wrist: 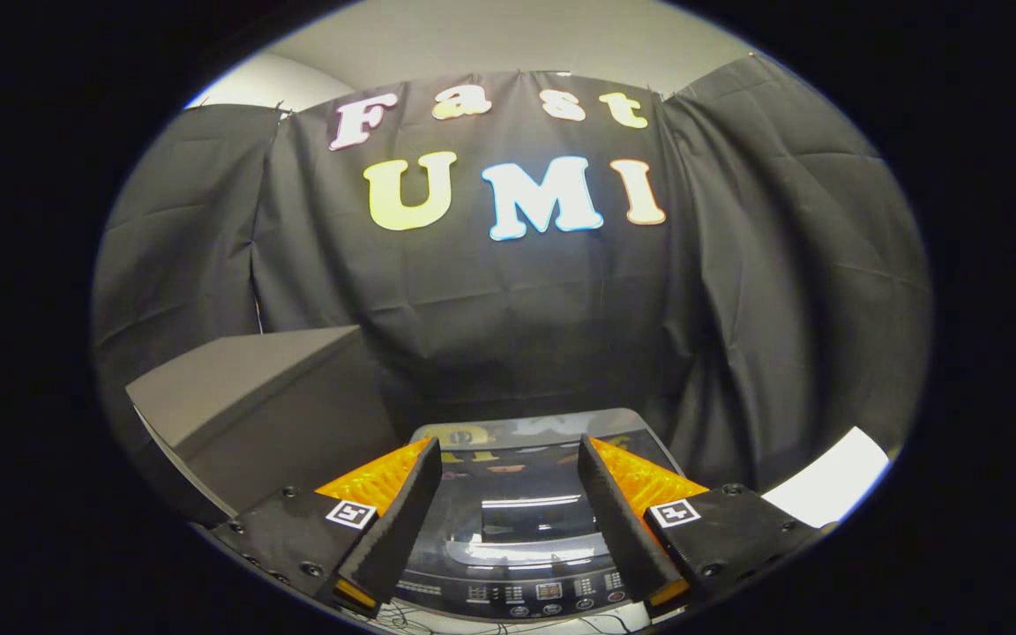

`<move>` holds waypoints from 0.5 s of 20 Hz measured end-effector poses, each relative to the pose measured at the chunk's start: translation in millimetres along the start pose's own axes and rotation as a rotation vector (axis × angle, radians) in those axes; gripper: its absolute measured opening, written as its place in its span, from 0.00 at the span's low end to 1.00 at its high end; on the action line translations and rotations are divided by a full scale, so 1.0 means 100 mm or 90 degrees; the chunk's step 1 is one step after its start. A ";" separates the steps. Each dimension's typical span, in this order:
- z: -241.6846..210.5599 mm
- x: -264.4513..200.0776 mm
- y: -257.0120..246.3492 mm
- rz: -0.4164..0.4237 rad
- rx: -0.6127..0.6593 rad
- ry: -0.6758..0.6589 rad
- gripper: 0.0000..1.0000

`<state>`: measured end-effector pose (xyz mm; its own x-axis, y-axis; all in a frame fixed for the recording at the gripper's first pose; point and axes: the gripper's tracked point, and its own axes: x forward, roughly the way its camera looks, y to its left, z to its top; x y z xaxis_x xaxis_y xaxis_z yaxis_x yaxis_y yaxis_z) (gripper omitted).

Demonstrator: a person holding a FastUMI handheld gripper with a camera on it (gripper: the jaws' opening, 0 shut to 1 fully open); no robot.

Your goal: Put the clothes into the washing machine and then close the washing machine lid.

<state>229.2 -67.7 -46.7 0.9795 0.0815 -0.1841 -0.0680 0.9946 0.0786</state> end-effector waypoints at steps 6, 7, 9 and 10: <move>0.32 -0.62 0.36 -0.016 -0.001 -0.060 0.97; 0.36 -0.72 0.39 -0.019 -0.003 -0.068 0.97; 0.43 -0.92 0.39 -0.027 -0.002 -0.085 0.97; 0.48 -1.01 0.39 -0.030 0.000 -0.095 0.97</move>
<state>137.1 -40.7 21.7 0.9989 0.0249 -0.0398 -0.0219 0.9971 0.0726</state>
